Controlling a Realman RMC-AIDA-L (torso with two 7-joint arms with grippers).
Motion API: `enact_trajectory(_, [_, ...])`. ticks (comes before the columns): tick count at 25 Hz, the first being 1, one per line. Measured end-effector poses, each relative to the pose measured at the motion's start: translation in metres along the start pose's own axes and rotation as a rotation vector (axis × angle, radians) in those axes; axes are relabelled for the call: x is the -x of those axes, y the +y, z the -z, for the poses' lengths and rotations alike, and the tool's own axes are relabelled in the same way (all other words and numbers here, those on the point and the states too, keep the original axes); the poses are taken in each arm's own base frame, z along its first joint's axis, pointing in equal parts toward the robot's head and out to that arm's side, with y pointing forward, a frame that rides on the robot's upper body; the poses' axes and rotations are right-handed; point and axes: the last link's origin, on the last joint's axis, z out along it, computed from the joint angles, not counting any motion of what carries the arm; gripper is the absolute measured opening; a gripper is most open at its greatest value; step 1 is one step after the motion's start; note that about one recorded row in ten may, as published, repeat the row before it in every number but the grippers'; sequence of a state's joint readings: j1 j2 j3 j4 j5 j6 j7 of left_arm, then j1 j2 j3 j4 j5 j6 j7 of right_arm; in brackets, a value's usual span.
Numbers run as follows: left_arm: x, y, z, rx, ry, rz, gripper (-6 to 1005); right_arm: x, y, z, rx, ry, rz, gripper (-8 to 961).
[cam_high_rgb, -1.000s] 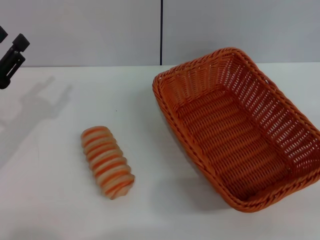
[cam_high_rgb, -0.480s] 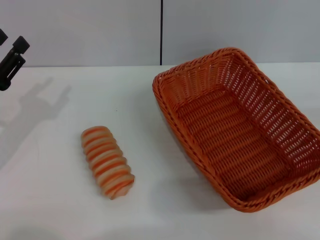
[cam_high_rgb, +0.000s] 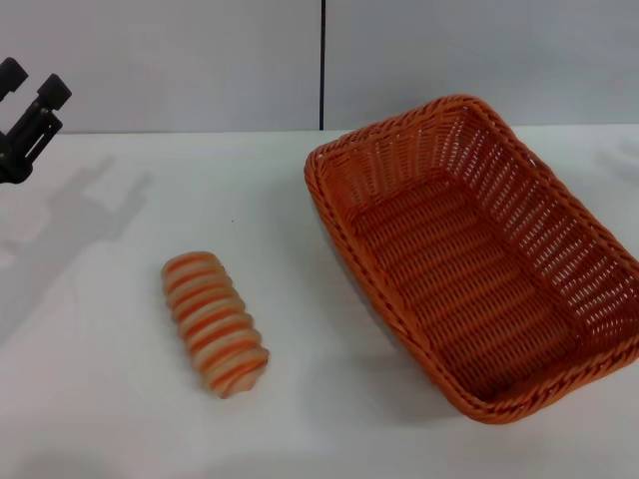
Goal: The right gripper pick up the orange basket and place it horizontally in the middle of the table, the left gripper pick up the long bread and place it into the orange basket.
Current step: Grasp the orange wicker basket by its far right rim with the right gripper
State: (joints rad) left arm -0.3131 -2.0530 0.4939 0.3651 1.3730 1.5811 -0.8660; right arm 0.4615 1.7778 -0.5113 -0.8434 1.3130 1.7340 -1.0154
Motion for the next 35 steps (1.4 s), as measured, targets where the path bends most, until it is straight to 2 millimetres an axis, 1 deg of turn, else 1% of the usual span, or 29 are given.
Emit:
enact_trajectory(1, [0.0, 0.0, 0.0, 0.0, 0.0, 0.0, 589, 0.01, 0.004, -0.01, 0.011, 0.087, -0.003, 692])
enact_trajectory(2, [0.0, 0.0, 0.001, 0.001, -0.001, 0.002, 589, 0.01, 0.004, -0.01, 0.011, 0.087, -0.003, 692])
enact_trajectory(5, [0.001, 0.001, 0.003, -0.002, -0.002, 0.004, 589, 0.019, 0.011, -0.022, 0.015, 0.193, -0.008, 692])
enact_trajectory(6, [0.001, 0.001, 0.003, -0.002, -0.002, 0.004, 589, 0.02, 0.014, -0.032, 0.001, 0.283, 0.007, 691])
enact_trajectory(7, [0.001, 0.001, 0.003, -0.002, -0.002, 0.004, 589, 0.02, 0.014, -0.032, 0.001, 0.283, 0.007, 691])
enact_trajectory(10, [0.002, 0.002, 0.006, -0.006, -0.003, 0.007, 589, 0.016, 0.017, -0.047, -0.034, 0.434, 0.044, 691])
enact_trajectory(11, [0.002, 0.002, 0.007, -0.005, -0.002, 0.007, 589, 0.013, 0.017, -0.057, -0.061, 0.523, 0.068, 691])
enact_trajectory(12, [0.002, 0.002, 0.007, -0.005, -0.002, 0.007, 589, 0.013, 0.017, -0.057, -0.061, 0.523, 0.068, 691])
enact_trajectory(14, [0.002, 0.002, 0.007, -0.004, -0.001, 0.007, 589, 0.008, 0.016, -0.068, -0.1, 0.61, 0.088, 691])
enact_trajectory(15, [0.002, 0.002, 0.007, -0.004, -0.001, 0.008, 589, 0.008, 0.016, -0.068, -0.1, 0.61, 0.088, 691])
enact_trajectory(18, [0.002, 0.002, 0.006, -0.003, 0.0, 0.008, 588, 0.003, 0.014, -0.079, -0.139, 0.675, 0.11, 691])
enact_trajectory(20, [0.001, 0.003, 0.004, 0.004, 0.002, 0.007, 588, -0.002, 0.013, -0.087, -0.159, 0.71, 0.124, 691])
enact_trajectory(21, [0.002, 0.003, 0.004, 0.005, 0.002, 0.007, 588, -0.007, 0.012, -0.094, -0.169, 0.729, 0.138, 691])
enact_trajectory(22, [0.002, 0.003, 0.004, 0.005, 0.002, 0.007, 588, -0.007, 0.012, -0.094, -0.169, 0.729, 0.138, 691])
enact_trajectory(26, [0.003, 0.004, 0.003, 0.007, 0.002, 0.01, 588, -0.016, 0.011, -0.107, -0.171, 0.724, 0.151, 690])
enact_trajectory(29, [0.003, 0.005, 0.003, 0.009, 0.003, 0.01, 589, -0.019, 0.009, -0.111, -0.171, 0.72, 0.149, 690])
enact_trajectory(31, [0.002, 0.005, 0.003, 0.01, 0.005, 0.011, 590, -0.025, 0.005, -0.114, -0.169, 0.719, 0.142, 690])
enact_trajectory(35, [0.003, 0.005, 0.004, 0.009, 0.005, 0.012, 590, -0.031, 0.001, -0.117, -0.175, 0.713, 0.134, 690])
